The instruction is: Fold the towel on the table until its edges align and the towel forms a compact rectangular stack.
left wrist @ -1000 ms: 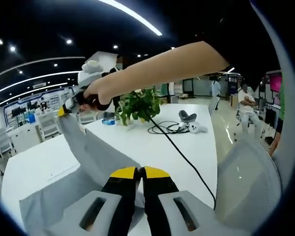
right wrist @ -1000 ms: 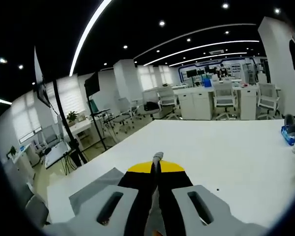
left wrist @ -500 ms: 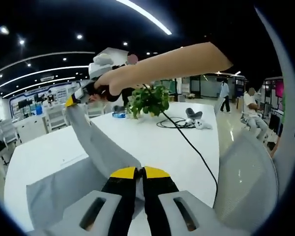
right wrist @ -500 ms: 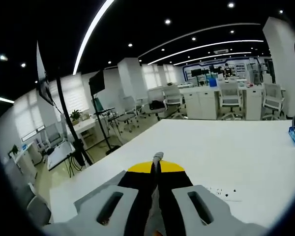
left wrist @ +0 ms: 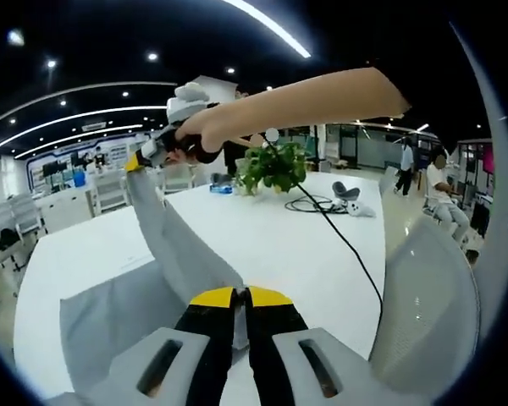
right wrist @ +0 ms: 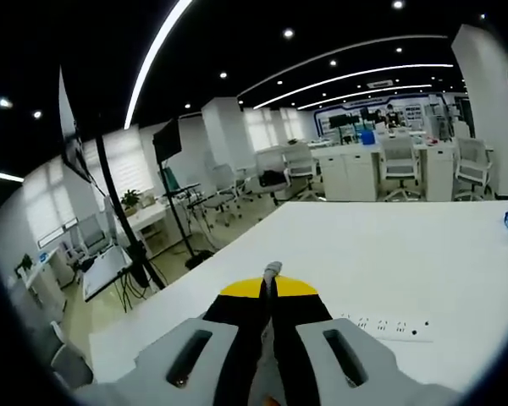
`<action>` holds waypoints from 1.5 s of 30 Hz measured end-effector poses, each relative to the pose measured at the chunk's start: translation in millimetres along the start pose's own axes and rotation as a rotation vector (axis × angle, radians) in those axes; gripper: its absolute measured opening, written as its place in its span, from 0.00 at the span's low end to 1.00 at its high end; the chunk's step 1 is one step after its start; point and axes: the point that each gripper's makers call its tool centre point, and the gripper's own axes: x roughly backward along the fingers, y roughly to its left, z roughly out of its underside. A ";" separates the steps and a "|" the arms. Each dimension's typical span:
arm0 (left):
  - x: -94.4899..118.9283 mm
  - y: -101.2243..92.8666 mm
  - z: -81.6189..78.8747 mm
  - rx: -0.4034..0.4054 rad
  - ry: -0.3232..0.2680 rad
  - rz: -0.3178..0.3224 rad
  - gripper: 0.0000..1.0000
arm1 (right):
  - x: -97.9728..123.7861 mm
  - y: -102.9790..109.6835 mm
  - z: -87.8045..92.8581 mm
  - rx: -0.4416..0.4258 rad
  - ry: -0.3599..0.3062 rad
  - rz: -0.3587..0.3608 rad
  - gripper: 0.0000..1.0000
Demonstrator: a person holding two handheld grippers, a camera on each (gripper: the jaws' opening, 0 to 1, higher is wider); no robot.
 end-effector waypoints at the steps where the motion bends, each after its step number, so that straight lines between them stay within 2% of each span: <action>1: 4.9 2.9 -0.9 0.002 -0.006 -0.009 0.04 | -1.5 2.6 -0.8 0.000 -0.002 -0.003 0.00; 6: 22.8 18.8 -0.2 0.024 -0.024 -0.061 0.04 | -13.9 20.1 -4.9 -0.010 -0.009 -0.029 0.00; 10: 34.0 35.8 8.7 0.051 -0.020 -0.105 0.04 | -24.6 37.4 -8.4 -0.001 -0.012 -0.054 0.00; 14: 45.7 51.1 17.9 0.073 -0.013 -0.148 0.04 | -37.1 49.2 -4.3 0.014 0.001 -0.067 0.00; 18: 55.7 57.7 24.5 0.084 -0.004 -0.179 0.04 | -43.0 58.6 1.6 0.013 0.012 -0.083 0.00; 33: 83.9 88.9 38.8 0.150 -0.019 -0.307 0.04 | -77.0 78.1 8.7 0.017 0.018 -0.109 0.00; 36: 88.6 94.1 50.2 0.151 0.006 -0.335 0.04 | -84.7 84.1 12.8 0.023 0.030 -0.123 0.00; 40: 93.8 101.2 60.6 0.184 0.010 -0.357 0.04 | -90.8 91.3 21.1 0.021 0.044 -0.135 0.00; 42: 97.4 105.9 64.3 0.195 0.011 -0.376 0.04 | -101.5 93.1 25.2 0.015 0.052 -0.132 0.00; 45: 102.2 113.6 70.7 0.225 0.007 -0.405 0.04 | -106.8 96.2 23.1 0.004 0.060 -0.130 0.00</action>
